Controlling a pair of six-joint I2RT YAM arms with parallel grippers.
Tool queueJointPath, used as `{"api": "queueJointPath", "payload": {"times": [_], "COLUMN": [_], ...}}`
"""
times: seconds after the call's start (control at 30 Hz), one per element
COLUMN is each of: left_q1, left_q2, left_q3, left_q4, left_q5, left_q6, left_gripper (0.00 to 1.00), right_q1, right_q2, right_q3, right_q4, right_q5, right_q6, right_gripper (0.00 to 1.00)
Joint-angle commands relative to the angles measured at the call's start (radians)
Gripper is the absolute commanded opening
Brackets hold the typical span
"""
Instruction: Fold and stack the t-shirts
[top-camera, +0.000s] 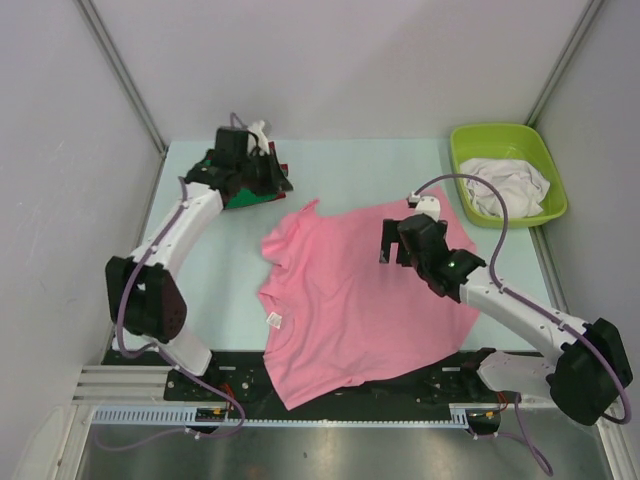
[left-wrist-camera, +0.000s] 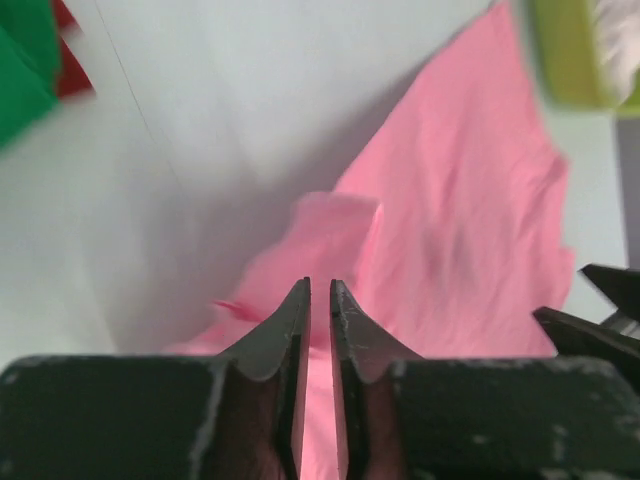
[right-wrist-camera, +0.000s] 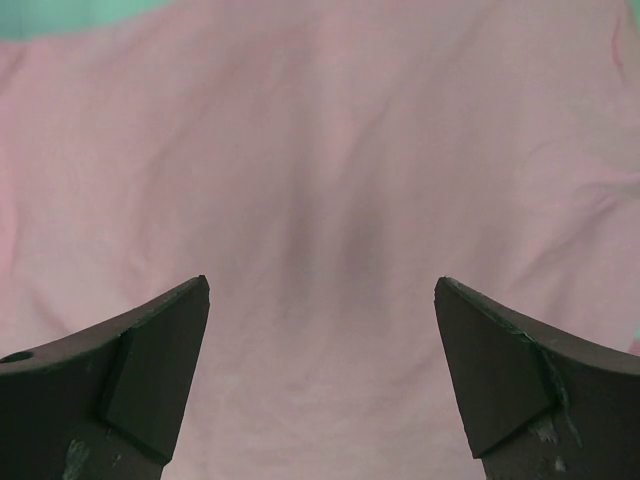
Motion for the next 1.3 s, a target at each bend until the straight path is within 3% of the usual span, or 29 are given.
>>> {"api": "queueJointPath", "payload": {"times": [0.0, 0.37, 0.43, 0.53, 0.87, 1.0, 1.27], "left_q1": [0.067, 0.192, 0.190, 0.185, 0.185, 0.185, 0.185], "left_q2": [-0.054, 0.116, 0.119, 0.101, 0.150, 0.182, 0.278], "left_q3": [0.135, 0.246, 0.223, 0.130, -0.076, -0.090, -0.014], "left_q4": [-0.136, -0.153, -0.162, -0.159, -0.087, 0.007, 0.039], "left_q5": [-0.024, -0.069, -0.090, -0.165, -0.340, -0.341, -0.346], "left_q6": [0.094, 0.098, 0.092, 0.088, 0.046, 0.061, 0.095], "left_gripper": [0.20, 0.20, 0.26, 0.43, 0.62, 0.64, 0.64], "right_q1": [-0.116, -0.283, -0.289, -0.291, -0.269, -0.266, -0.305], "right_q2": [0.026, 0.293, 0.311, 0.337, 0.391, 0.388, 0.397], "right_q3": [0.102, 0.274, 0.280, 0.280, 0.281, 0.281, 0.281], "right_q4": [0.086, 0.142, 0.148, 0.166, 0.171, 0.182, 0.243], "right_q5": [-0.093, -0.159, -0.165, -0.188, -0.230, -0.234, -0.285], "right_q6": [-0.027, -0.043, -0.052, -0.050, -0.040, -0.055, -0.049], "right_gripper": [1.00, 1.00, 1.00, 1.00, 1.00, 1.00, 1.00]}}
